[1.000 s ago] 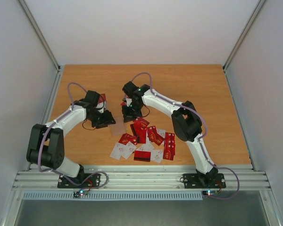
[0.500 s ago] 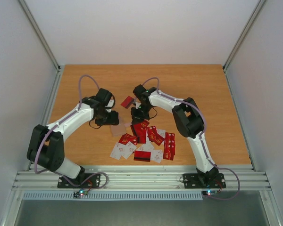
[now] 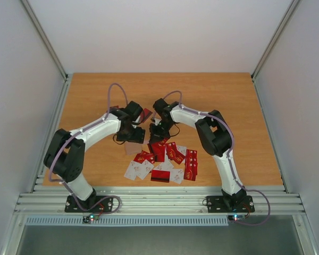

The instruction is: Put the credit cards into the card holder

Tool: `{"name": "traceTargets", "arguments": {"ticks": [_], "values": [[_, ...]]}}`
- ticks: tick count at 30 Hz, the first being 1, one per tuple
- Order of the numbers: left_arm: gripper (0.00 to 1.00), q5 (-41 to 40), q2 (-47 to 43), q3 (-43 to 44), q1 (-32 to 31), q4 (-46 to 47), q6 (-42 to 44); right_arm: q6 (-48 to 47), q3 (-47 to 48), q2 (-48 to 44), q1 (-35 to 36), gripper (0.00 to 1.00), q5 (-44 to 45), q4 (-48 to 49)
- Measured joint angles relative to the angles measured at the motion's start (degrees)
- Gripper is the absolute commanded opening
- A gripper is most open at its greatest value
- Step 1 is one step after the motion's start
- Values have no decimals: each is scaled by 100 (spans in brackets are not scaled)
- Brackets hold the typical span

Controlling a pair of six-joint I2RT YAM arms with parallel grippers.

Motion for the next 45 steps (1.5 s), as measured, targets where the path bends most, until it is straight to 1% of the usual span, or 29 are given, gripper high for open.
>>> {"name": "traceTargets", "arguments": {"ticks": [2, 8, 11, 15, 18, 20, 24, 31, 37, 42, 45], "values": [[88, -138, 127, 66, -66, -20, -70, 44, -87, -37, -22, 1, -83, 63], [89, -570, 564, 192, -125, -68, -337, 186, -219, -59, -83, 1, -306, 232], [90, -789, 813, 323, -271, -138, -444, 221, -280, -70, -90, 1, -365, 293], [93, -938, 1054, 417, -428, -168, -542, 232, -389, -125, -101, 1, -439, 378], [92, -1036, 1180, 470, -483, -190, -634, 229, -424, -166, -107, 1, -485, 374], [89, -1141, 1215, 503, -503, -238, -695, 225, -424, -173, -111, 1, -507, 376], [83, -1458, 1215, 553, -503, -365, -831, 210, -457, -190, -144, 1, -544, 380], [82, -1786, 1141, 553, -533, -479, -957, 205, -501, -256, -195, 1, -592, 415], [82, -2050, 654, 553, -540, -693, -994, 208, -501, -256, -214, 1, -588, 417], [77, -2284, 278, 490, -516, -831, -1038, 210, -496, -256, -234, 1, -564, 407], [73, -2347, 127, 251, -389, -835, -1047, 216, -470, -256, -238, 1, -546, 376]]}}
